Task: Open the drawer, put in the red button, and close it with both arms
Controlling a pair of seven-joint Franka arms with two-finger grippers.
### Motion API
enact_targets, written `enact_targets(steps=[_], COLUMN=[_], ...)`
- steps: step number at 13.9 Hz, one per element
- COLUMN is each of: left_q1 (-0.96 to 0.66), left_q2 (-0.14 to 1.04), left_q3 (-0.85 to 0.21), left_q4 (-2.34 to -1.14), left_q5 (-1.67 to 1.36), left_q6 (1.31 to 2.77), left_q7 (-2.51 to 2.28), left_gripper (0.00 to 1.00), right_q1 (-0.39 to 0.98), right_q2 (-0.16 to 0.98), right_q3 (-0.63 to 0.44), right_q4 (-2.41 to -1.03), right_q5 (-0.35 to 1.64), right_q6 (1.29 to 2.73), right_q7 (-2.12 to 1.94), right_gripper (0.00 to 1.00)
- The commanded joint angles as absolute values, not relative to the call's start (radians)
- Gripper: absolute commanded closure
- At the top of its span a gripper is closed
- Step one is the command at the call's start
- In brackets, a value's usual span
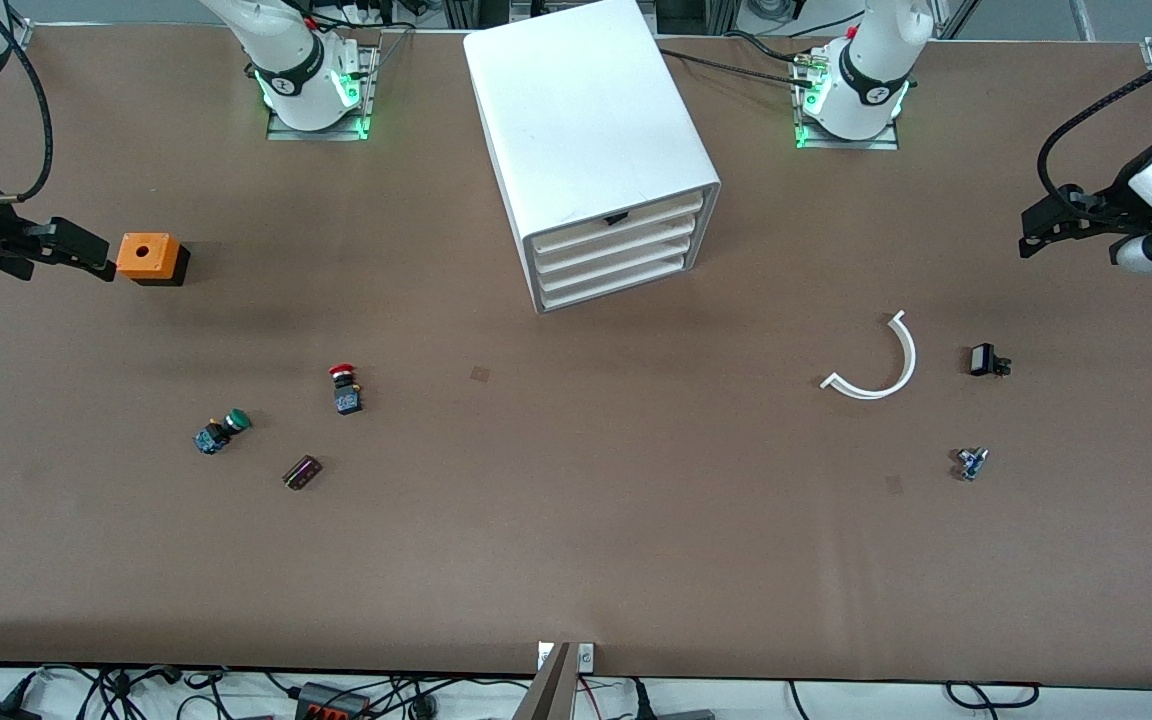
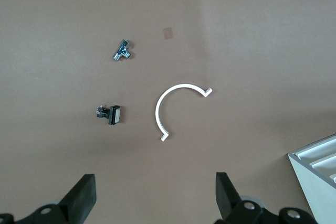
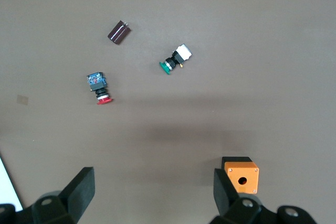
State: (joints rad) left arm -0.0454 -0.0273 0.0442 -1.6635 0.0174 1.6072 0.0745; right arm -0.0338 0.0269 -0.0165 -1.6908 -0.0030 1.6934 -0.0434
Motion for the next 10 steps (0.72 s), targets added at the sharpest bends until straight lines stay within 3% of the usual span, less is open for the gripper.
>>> enact_targets(steps=[1,10], left_q1=[-0.048,-0.052], left_q2=[-0.011,-0.003], left_q3=[0.043,0.043], left_q4=[-1.632,-1.631], left_q5=[0.025,0.025], left_q6=[1.591,1.591], left_q7=[0.074,0.072], left_gripper=[0.0,0.0], right_q1=[-0.035,-0.035], right_q2=[0.021,0.026], right_q3=[-0.009,-0.009], right_q4=[-1.689,-1.689], right_q5=[-0.015,-0.014], right_q6=[1.694,1.693], right_q7=[-0.043,-0.043], right_gripper=[0.0,0.0])
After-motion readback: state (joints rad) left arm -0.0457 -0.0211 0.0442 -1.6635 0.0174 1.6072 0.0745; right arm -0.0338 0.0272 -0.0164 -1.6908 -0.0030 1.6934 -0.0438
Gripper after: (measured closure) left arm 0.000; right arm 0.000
